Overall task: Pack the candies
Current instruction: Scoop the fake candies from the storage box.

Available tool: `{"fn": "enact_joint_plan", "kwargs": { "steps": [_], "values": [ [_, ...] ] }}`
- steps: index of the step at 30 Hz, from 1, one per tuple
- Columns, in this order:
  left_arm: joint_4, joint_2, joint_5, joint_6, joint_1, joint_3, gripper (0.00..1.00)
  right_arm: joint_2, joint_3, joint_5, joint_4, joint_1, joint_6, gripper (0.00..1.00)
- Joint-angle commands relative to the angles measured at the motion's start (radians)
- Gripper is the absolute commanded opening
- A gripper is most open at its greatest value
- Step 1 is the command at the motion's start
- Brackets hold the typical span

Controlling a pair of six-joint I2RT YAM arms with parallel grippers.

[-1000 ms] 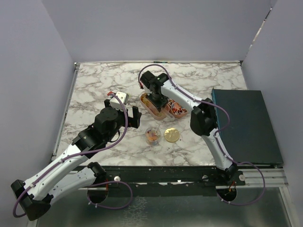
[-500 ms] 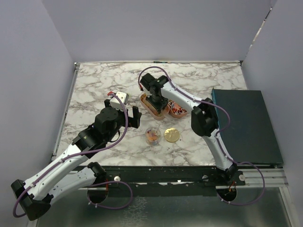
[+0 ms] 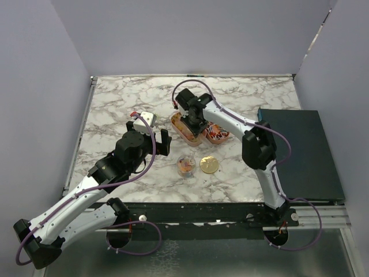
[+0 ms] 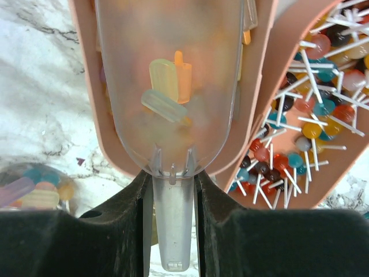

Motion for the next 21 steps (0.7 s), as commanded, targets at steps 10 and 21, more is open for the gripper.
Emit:
{"fn": "enact_joint_plan", "kwargs": {
  "steps": [10,21],
  "values": [
    [-0.017,-0.008,-0.068,0.002,0.006,-0.012,0.99,-0.299,-0.219,-0.046,0.114,-0.002,-0.025,0.01],
    [-0.005,0.025,-0.013,-0.008,0.009,-0.014,0.99,-0.64,-0.617,-0.119,0.292,0.007,-0.177,0.01]
  ]
}}
